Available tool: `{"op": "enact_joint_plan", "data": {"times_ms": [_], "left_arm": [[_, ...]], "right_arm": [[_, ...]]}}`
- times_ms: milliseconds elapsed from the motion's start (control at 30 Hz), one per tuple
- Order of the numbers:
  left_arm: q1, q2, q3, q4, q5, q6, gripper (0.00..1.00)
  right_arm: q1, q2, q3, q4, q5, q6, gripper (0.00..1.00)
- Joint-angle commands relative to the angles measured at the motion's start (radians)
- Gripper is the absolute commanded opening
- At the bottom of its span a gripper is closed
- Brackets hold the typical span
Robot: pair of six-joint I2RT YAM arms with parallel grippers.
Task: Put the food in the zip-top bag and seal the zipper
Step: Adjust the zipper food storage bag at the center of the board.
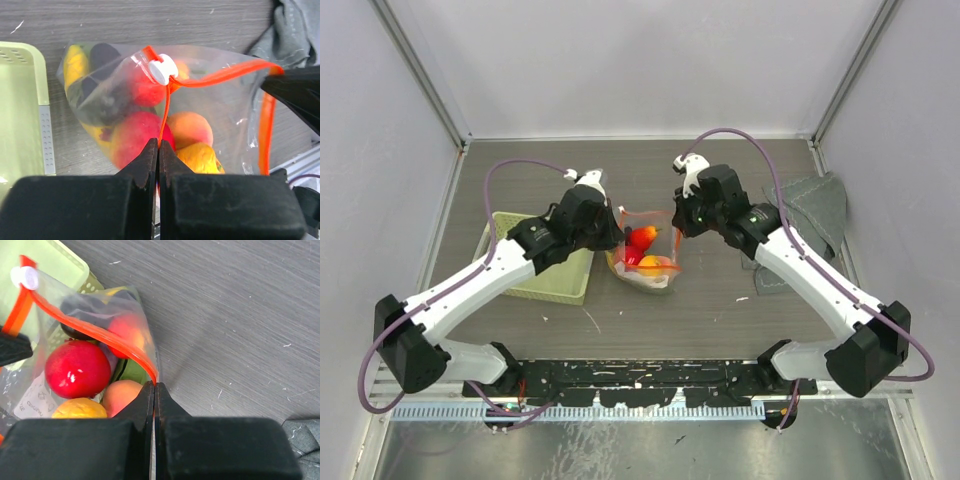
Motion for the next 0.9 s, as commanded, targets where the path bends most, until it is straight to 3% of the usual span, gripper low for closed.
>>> {"op": "enact_joint_plan", "data": {"times_ms": [0, 333, 500, 667, 867], "left_arm": [[0.020, 0.011, 0.006, 0.079, 0.021, -0.015, 0.00], [0.023, 0.013, 0.025, 0.089, 0.007, -0.015, 0.00], [0.023, 0.002, 0.022, 0.088, 0.001, -0.020, 0.00], [0.023, -0.014, 0.020, 0.087, -0.002, -0.022, 0.00], [0.024, -0.014, 0.011, 0.086, -0.007, -0.028, 0.00]], "right_arm": [[0.002, -0.026, 0.012, 0.048, 0.009, -0.014, 0.02], [0.003, -0.128, -0.026, 0.011, -0.083, -0.017, 0.43], [0.003, -0.181, -0.077, -0.014, -0.231, -0.063, 0.65], [0.060, -0.219, -0.140, -0.026, -0.266, -0.103, 0.72], [0.197, -0.227, -0.212, -0.011, -0.125, -0.120, 0.72]]}}
